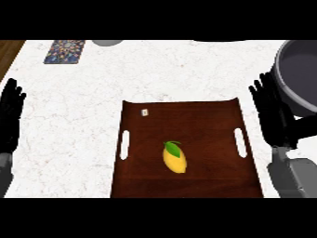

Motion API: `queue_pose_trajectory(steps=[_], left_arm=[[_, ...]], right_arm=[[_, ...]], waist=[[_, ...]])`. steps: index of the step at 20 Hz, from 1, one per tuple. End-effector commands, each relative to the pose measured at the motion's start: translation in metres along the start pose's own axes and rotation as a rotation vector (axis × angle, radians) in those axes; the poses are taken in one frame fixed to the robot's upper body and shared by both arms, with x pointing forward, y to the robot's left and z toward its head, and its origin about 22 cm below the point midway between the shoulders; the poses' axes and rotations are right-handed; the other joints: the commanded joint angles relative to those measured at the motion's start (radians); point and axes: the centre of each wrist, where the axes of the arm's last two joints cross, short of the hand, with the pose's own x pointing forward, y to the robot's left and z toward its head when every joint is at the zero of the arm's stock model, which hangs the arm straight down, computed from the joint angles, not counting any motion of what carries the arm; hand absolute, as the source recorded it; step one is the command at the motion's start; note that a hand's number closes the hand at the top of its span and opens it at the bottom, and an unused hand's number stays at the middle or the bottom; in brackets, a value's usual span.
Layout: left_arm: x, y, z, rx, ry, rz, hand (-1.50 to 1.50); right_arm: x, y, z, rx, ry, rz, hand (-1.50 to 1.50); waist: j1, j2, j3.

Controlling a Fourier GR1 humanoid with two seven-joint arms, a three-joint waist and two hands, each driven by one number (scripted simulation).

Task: Pick the lemon from the tray and place it in the pot

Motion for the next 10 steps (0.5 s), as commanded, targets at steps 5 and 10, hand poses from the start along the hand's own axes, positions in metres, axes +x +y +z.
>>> queue_pose_trajectory(steps=[5, 10], left_arm=[[-0.012, -0.001, 0.019, -0.079, 0.068, -0.165, 0.0], [-0.018, 0.008, 0.028, -0.141, 0.14, -0.165, 0.0]], right_arm=[[-0.019, 0.002, 0.022, 0.099, 0.243, 0.387, 1.5], [0.009, -0.022, 0.025, 0.085, -0.274, 0.949, -1.5]], waist=[[0.002, -0.003, -0.036], [-0.016, -0.018, -0.038]])
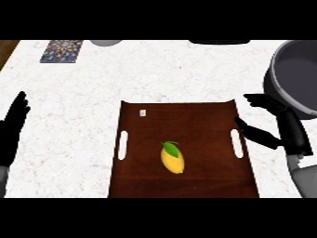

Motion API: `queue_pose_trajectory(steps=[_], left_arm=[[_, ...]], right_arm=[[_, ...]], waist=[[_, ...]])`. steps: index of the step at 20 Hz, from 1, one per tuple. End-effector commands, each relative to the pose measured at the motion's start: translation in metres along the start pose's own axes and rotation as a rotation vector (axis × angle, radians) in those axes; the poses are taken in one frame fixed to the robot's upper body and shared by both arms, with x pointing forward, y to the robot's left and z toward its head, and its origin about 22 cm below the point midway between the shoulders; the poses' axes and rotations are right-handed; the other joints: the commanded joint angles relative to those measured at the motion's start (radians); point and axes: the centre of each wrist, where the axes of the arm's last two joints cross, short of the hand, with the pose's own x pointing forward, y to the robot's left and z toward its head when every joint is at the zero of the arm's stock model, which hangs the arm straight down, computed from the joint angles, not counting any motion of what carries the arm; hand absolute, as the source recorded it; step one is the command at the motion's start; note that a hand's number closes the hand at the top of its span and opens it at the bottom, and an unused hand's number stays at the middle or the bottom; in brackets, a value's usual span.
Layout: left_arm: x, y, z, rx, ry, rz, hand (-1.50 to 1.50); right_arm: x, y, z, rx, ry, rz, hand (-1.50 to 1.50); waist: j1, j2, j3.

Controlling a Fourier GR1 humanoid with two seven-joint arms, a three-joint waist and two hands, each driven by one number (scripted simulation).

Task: Pick the lemon from the tray and place it in the pot

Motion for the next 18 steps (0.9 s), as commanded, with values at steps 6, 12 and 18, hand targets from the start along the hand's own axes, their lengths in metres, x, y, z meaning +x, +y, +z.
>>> queue_pose_trajectory(steps=[6, 12, 18], left_arm=[[-0.007, -0.006, 0.027, -0.05, 0.048, -0.02, 0.0], [-0.005, -0.021, 0.028, -0.055, 0.042, -0.013, 0.0], [0.017, -0.014, 0.028, -0.082, 0.005, -0.016, 0.0]], right_arm=[[0.016, 0.046, 0.096, -0.042, -0.237, 0.21, -1.5], [0.063, 0.035, 0.076, 0.172, -0.144, 0.381, -1.5], [0.125, 0.069, 0.031, 0.323, -0.039, 0.497, -1.5]], waist=[[-0.005, 0.006, 0.004], [0.005, 0.009, 0.003], [0.04, 0.012, 0.003]])
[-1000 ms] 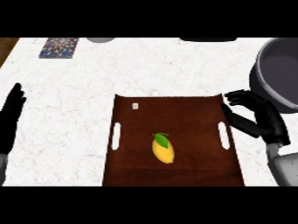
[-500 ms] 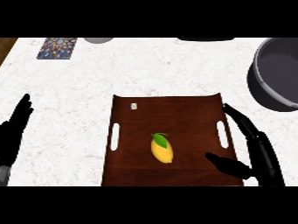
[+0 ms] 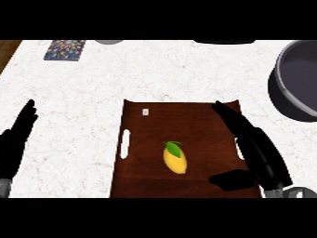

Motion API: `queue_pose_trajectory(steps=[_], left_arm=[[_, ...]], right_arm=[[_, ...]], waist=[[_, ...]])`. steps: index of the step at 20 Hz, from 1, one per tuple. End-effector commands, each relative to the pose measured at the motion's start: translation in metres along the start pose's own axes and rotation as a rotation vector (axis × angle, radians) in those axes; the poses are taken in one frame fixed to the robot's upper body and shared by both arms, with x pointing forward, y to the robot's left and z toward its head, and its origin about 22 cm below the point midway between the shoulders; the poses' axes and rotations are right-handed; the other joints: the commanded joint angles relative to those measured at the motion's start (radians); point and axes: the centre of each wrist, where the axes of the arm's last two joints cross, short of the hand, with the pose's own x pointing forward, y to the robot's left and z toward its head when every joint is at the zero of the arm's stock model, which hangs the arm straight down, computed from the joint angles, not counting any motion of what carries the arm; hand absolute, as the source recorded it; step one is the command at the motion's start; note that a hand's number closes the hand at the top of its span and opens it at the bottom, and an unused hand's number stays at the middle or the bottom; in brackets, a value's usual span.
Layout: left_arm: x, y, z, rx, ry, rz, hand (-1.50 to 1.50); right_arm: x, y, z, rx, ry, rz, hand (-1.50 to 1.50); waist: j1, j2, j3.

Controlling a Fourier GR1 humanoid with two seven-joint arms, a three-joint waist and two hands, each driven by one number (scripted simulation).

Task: Pick the lemon from the tray and place it in the pot

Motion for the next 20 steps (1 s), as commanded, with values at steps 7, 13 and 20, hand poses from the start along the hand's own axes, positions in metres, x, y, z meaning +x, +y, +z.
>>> queue_pose_trajectory(steps=[7, 13, 20], left_arm=[[0.003, 0.005, -0.005, -0.009, 0.007, -0.003, 0.0], [0.0, -0.007, 0.001, 0.011, 0.022, 0.007, 0.0], [0.011, 0.009, -0.002, -0.001, 0.01, -0.008, 0.0]], right_arm=[[0.071, 0.019, -0.041, 0.428, 0.196, 0.294, -1.5], [0.101, 0.026, -0.069, 0.563, 0.263, 0.3, -1.5], [0.106, 0.05, -0.078, 0.587, 0.301, 0.355, -1.5]], waist=[[0.012, 0.004, -0.001], [-0.005, 0.003, 0.001], [-0.009, 0.001, 0.002]])
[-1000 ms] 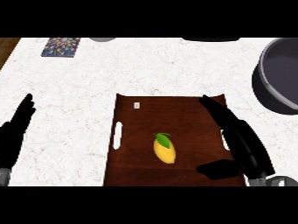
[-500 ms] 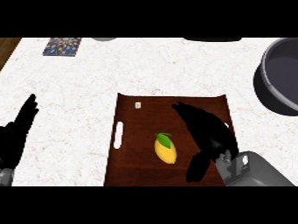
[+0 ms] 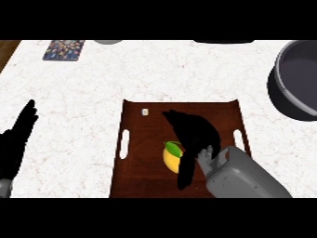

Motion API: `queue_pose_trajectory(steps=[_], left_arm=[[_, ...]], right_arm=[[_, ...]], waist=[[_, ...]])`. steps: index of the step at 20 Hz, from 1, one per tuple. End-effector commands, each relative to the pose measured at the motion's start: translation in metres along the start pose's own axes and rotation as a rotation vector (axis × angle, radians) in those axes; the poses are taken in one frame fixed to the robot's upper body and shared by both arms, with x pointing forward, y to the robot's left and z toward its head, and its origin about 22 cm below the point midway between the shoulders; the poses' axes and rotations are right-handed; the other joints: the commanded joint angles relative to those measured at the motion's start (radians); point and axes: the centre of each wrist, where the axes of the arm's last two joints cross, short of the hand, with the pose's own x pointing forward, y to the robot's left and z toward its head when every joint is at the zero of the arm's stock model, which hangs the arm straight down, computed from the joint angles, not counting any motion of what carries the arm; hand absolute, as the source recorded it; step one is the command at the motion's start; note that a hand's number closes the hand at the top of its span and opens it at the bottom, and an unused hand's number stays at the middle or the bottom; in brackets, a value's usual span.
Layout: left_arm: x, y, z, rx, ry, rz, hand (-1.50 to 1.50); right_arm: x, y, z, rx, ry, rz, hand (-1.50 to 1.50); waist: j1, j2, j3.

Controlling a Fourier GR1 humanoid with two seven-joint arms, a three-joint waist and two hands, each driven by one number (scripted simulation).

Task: Pick the lemon from the tray and place it in the pot

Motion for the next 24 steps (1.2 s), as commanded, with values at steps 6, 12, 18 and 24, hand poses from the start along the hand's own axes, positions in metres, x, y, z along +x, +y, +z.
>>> queue_pose_trajectory(steps=[6, 12, 18, 24], left_arm=[[-0.015, 0.007, 0.009, -0.001, -0.009, -0.014, 0.0], [-0.001, 0.003, 0.011, -0.011, 0.011, 0.001, 0.0], [-0.011, -0.001, 0.007, 0.004, 0.011, -0.002, 0.0], [-0.007, 0.001, -0.002, -0.013, 0.004, 0.02, 0.0]], right_arm=[[0.03, 0.01, -0.032, 0.052, 0.125, 0.123, -1.5], [0.028, 0.041, -0.036, 0.075, 0.154, 0.112, -1.5], [0.014, 0.046, -0.061, 0.099, 0.186, 0.144, -1.5], [0.012, 0.054, -0.058, 0.094, 0.196, 0.145, -1.5]], waist=[[0.001, 0.0, 0.0], [-0.004, -0.001, 0.001], [-0.002, 0.001, 0.001], [-0.005, 0.0, 0.001]])
